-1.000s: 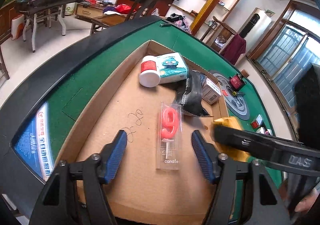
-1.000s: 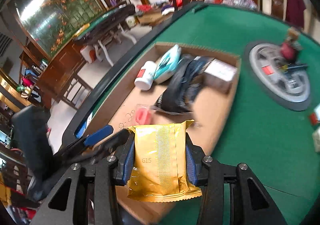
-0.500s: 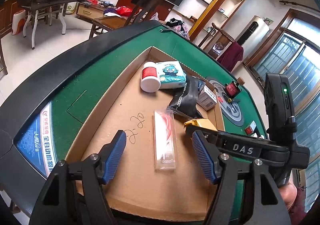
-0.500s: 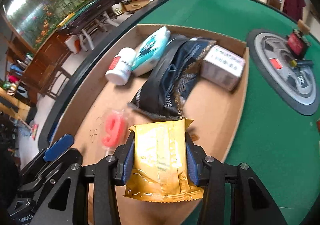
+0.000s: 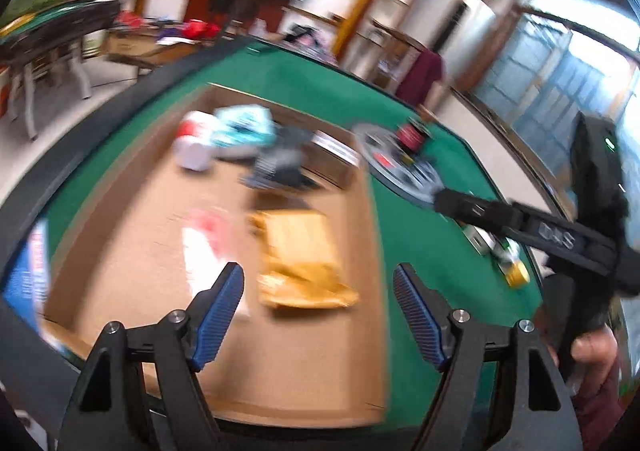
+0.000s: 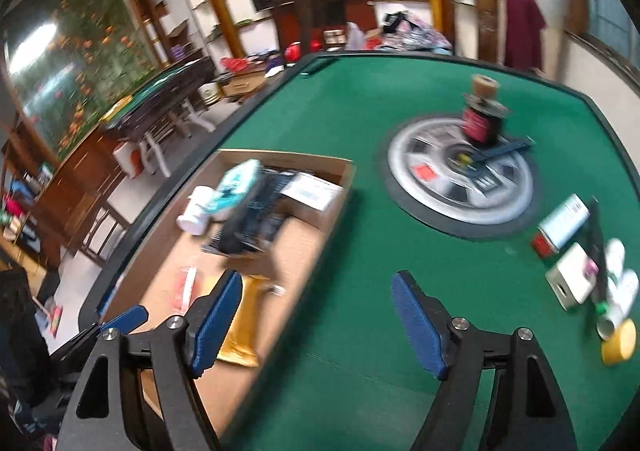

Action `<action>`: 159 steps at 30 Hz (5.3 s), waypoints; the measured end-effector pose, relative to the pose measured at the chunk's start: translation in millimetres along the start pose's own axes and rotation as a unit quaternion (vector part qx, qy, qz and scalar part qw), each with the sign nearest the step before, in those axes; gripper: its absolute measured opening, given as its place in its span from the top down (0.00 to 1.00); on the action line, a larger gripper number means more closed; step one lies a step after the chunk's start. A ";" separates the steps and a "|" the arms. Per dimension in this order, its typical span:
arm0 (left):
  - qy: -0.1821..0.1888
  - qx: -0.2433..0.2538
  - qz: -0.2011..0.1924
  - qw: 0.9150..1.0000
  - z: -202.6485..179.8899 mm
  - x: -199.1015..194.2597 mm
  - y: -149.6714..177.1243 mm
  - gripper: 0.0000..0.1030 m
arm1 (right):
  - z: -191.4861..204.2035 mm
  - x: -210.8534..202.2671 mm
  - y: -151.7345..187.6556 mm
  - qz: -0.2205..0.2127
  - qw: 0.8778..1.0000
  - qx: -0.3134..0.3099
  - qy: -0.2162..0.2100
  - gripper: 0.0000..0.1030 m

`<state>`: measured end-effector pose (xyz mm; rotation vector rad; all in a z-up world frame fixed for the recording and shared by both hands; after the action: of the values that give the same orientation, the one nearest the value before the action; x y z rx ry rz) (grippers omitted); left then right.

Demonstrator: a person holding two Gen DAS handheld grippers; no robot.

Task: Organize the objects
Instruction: 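Move both open tools back toward the remaining markers and bottles, then grasp the white barcode box with the left tool while the right tool grasps the yellow-lidded container, then carry the box and yellow container to the tray and release both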

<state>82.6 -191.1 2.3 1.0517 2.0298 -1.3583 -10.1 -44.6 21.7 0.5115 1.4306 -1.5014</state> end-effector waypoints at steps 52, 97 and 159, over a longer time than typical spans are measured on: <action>0.012 0.314 0.136 0.940 -261.8 252.7 -79.6 0.37 | -348.6 -75.0 31.5 -0.129 0.939 0.308 0.079 0.11; 0.044 0.201 0.041 0.978 -199.4 71.1 -4.0 0.74 | -300.8 -72.9 67.5 -0.045 0.975 0.124 0.177 0.11; -0.149 0.021 0.051 0.987 105.6 32.5 -59.1 0.74 | 72.9 70.4 -30.7 0.045 0.995 -0.087 -0.010 0.57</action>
<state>12.9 -289.8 -30.6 0.8962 1.7147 -1.4148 -45.0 -141.1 -4.0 0.4459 1.4875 -1.2936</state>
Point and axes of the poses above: each gripper's, at about its wrist camera, not at the fingertips, and x roughly the way its jaws point, z to its left, y to its underside, the point moved 8 cm from there along x, roughly the way its jaws point, and after that the axes turned 7 degrees about z, right-handed, at the moved point
